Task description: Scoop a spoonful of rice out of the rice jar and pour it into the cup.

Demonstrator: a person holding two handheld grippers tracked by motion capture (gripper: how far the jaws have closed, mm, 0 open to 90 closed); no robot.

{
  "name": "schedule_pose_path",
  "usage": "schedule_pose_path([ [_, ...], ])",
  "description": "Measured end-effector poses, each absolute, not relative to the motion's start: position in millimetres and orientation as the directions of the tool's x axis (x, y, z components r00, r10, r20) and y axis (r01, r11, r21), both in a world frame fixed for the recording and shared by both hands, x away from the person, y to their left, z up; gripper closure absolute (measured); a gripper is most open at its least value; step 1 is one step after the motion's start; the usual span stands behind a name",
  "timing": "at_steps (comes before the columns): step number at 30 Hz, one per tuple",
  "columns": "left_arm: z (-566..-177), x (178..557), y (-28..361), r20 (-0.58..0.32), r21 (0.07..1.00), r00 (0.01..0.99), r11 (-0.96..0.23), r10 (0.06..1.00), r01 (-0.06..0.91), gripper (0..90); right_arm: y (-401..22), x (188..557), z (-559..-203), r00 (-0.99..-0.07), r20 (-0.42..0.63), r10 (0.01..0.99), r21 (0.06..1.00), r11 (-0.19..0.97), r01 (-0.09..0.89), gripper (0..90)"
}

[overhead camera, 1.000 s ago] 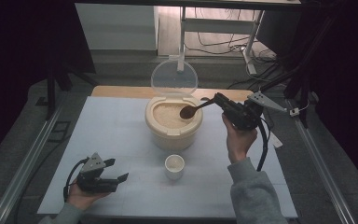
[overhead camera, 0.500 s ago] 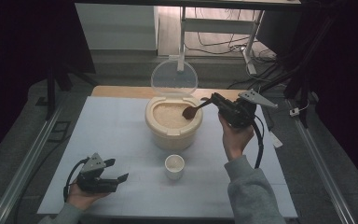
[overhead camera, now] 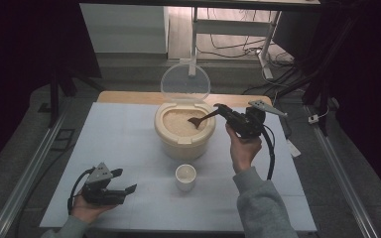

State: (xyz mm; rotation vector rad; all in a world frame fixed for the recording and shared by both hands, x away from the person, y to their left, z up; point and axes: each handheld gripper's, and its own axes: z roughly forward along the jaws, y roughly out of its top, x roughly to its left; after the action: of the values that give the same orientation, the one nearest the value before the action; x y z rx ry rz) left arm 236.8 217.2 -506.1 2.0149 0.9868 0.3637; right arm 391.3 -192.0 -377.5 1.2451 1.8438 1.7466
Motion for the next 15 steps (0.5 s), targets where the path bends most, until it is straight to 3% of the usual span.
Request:
schedule_pose_path([
  [15, -506.3, 238.3, 215.5, -0.098, 0.789, 0.651, -0.34, 0.753, 0.512, 21.7, -192.5, 389.9, -387.4, -0.511, 0.45, 0.732, 0.863, -0.209, 0.46, 83.2],
])
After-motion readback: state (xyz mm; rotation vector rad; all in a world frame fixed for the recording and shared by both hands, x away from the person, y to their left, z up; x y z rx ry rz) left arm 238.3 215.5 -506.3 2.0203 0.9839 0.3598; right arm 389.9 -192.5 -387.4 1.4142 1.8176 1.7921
